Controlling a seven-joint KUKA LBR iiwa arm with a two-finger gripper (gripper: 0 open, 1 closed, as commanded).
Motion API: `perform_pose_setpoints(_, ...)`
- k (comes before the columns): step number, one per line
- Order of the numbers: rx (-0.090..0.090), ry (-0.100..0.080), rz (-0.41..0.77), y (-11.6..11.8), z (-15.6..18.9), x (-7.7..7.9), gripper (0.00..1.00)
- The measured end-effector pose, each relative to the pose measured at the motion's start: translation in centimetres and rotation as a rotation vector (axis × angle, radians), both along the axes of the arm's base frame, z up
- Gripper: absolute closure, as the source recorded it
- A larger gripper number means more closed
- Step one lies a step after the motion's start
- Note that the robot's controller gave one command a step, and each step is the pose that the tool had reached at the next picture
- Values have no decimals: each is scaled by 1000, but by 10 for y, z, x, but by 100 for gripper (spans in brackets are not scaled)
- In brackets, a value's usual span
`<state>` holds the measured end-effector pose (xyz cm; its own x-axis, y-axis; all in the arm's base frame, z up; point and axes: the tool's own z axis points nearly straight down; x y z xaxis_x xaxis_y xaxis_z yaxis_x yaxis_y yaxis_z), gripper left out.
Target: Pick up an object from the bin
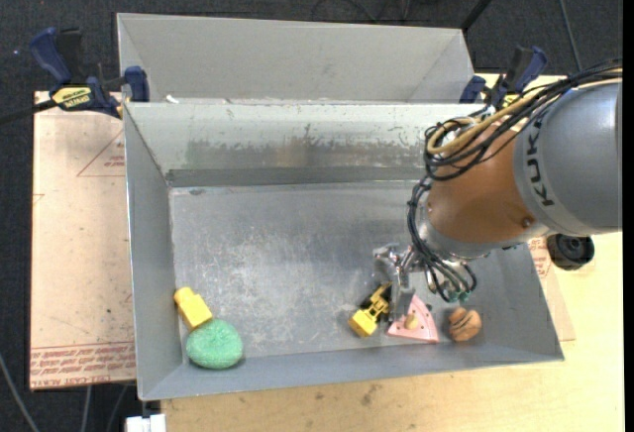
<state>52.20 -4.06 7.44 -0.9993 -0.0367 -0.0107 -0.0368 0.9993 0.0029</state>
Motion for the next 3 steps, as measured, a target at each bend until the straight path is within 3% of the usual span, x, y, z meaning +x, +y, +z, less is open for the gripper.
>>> perform_pose_setpoints(1, -4, 6, 2, 0, -1, -1, 100)
perform_pose_setpoints(2, -2, 9, 9, 2, 13, 24, 100)
perform_pose_setpoints(3, -2, 7, 7, 1, 7, 33, 100)
